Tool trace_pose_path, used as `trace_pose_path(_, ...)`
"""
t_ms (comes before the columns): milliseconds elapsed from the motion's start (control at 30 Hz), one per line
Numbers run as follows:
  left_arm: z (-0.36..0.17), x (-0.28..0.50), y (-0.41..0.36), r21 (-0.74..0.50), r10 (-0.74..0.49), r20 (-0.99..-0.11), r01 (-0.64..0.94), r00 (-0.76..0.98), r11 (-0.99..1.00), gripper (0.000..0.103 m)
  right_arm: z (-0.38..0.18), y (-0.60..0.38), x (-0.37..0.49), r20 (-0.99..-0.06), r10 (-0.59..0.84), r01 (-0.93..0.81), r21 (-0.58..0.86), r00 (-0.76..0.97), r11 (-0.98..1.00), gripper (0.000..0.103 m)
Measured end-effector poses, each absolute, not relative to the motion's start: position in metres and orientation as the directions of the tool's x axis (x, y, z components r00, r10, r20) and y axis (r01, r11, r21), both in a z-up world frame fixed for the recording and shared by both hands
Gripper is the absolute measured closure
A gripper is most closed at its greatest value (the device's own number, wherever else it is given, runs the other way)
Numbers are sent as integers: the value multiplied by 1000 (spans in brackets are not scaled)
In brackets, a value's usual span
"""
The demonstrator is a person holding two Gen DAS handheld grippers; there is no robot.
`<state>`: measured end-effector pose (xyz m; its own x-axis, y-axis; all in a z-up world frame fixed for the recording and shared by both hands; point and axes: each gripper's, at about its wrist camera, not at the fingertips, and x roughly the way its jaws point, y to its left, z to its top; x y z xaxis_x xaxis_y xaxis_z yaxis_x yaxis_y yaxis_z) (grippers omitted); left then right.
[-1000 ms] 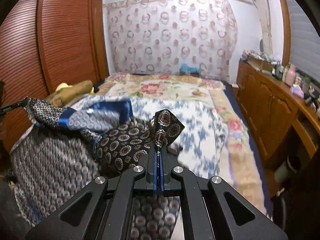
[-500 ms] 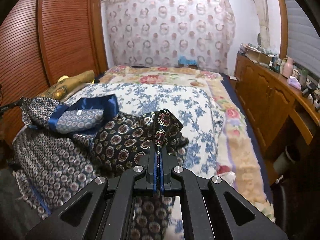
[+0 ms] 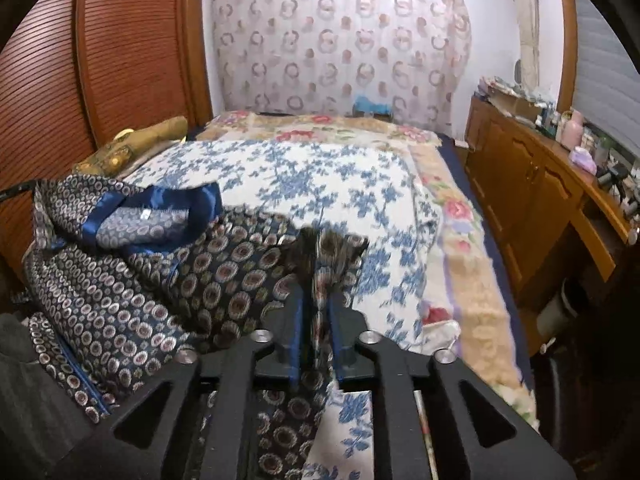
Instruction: Fold small clothes
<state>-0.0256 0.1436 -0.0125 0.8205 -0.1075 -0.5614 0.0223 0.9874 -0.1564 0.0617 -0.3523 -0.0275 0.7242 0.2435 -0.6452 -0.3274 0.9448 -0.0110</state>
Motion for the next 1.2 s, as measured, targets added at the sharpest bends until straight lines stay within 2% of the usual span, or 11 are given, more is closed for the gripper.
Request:
trace_pose_path(100, -5, -24, 145, -142, -95, -556, 18, 826, 990, 70, -12, -353, 63, -624, 243, -325, -19, 743, 945, 78)
trace_pose_path(167, -3, -19, 146, -133, -92, -554, 21, 827, 991, 67, -5, -352, 65, -609, 241, -329, -36, 756, 943, 65)
trace_pose_path(200, -2, -14, 147, -129, -90, -557, 20, 826, 991, 61, -1, -352, 67, -604, 241, -332, -43, 760, 942, 56)
trace_pose_path(233, -3, -11, 148, -129, -90, -560, 21, 824, 991, 51, 2, -351, 69, -600, 241, -334, -46, 763, 942, 55)
trace_pose_path(267, -4, -6, 149, -132, -93, -563, 21, 821, 991, 48, 3, -350, 74, -600, 238, -333, -50, 764, 942, 54)
trace_pose_path(333, -8, 6, 150, -132, -100, -576, 28, 811, 991, 47, 4, -347, 81, -603, 223, -327, -67, 766, 943, 49)
trace_pose_path(700, -43, 66, 147, -129, -108, -672, 28, 733, 991, 47, -27, -341, 144, -674, 221, -319, -23, 705, 948, 44)
trace_pose_path(1033, -78, 82, 146, -115, -100, -755, 19, 649, 993, 47, -64, -332, 174, -753, 218, -327, 4, 621, 945, 40)
trace_pose_path(1200, -95, 82, 146, -128, -110, -782, 15, 614, 992, 47, -82, -330, 184, -798, 169, -306, -20, 579, 952, 37)
